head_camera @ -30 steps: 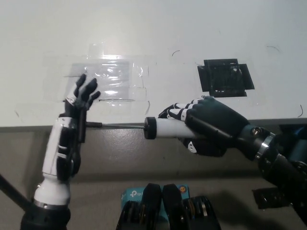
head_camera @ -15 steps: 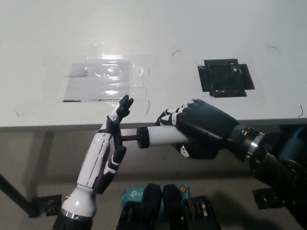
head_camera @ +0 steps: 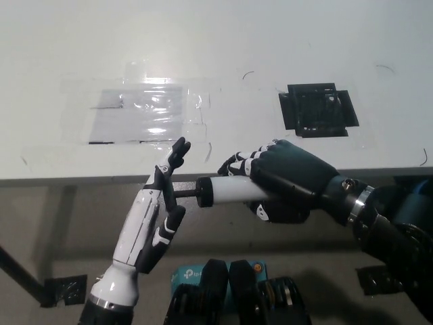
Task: The robot uses right hand to pick up a small white air pumper and uses its left hand to compress it, and then puts it on the desk
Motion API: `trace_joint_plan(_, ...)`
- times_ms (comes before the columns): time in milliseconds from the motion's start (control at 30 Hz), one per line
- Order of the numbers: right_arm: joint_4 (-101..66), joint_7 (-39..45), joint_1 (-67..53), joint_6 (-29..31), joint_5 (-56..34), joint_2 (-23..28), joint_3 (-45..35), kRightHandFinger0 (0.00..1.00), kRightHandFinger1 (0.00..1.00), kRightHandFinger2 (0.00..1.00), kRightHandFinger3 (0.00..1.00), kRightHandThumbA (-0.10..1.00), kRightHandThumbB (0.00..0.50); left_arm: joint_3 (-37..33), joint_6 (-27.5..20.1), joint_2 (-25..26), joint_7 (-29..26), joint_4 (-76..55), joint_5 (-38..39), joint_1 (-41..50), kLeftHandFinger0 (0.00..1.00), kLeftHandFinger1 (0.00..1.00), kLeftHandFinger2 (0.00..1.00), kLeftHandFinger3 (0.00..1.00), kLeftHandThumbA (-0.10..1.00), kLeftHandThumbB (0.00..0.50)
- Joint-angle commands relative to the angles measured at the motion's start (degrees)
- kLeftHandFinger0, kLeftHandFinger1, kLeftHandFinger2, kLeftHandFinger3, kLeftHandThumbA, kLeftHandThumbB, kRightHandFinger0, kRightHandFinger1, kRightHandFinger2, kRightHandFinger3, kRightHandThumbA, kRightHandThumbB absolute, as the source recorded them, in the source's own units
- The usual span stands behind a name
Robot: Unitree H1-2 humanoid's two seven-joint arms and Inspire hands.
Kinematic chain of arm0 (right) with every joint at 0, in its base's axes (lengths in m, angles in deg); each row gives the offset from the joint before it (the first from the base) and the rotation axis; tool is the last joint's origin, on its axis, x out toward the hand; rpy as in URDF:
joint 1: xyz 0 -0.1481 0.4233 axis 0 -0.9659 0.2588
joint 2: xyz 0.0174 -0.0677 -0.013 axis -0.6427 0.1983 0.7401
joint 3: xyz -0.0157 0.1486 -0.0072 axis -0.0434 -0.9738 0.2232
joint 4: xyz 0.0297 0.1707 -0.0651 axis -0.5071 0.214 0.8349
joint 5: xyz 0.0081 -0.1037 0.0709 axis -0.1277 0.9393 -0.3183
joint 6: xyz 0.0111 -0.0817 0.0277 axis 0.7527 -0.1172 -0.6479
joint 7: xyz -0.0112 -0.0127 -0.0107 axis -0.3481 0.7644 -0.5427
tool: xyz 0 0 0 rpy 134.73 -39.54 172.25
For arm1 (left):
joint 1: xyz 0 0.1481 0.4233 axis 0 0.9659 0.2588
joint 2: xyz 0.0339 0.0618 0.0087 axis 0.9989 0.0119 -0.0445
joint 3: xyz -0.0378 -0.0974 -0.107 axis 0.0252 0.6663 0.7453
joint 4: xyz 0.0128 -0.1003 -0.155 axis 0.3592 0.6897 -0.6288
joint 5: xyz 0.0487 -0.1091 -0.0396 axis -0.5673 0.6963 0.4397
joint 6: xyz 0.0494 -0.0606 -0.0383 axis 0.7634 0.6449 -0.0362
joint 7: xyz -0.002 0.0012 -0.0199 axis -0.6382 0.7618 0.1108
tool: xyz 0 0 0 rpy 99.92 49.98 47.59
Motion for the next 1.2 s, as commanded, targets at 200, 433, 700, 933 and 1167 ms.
trace_joint_plan(200,0.44,-1.01,2.14,2.53,-1.05,2.34,-3.67,0.04,0.49,0.79,0.89,-0.10,0.153,4.71,-3.67,1.24,-1.26,0.80,5.94,1.85,1.00,1.00,1.00,1.00,1.00,0.280)
trace_joint_plan(433,2.14,-1.83,0.76,3.10,-0.60,3.58,-5.43,0.06,0.51,0.80,0.88,-0.10,0.175,8.17,-5.14,1.86,-0.81,0.90,9.65,2.92,1.00,1.00,1.00,1.00,1.00,0.300)
trace_joint_plan(700,11.66,-4.77,5.37,6.32,1.23,3.95,-6.83,0.03,0.51,0.81,0.92,-0.10,0.151,9.52,-5.03,2.41,-0.49,1.01,9.83,4.94,1.00,1.00,1.00,1.00,1.00,0.295)
trace_joint_plan(933,26.60,-7.65,13.39,2.08,3.90,2.18,-8.01,0.11,0.60,0.88,1.00,-0.10,0.130,8.23,-7.15,3.12,0.60,2.18,9.76,9.62,1.00,1.00,1.00,1.00,1.00,0.275)
trace_joint_plan(1167,45.32,-15.91,19.35,4.66,6.25,-0.68,-5.81,0.11,0.63,0.93,1.00,-0.10,0.126,5.93,-9.77,2.53,0.50,4.67,9.46,16.00,1.00,1.00,1.00,1.00,1.00,0.286)
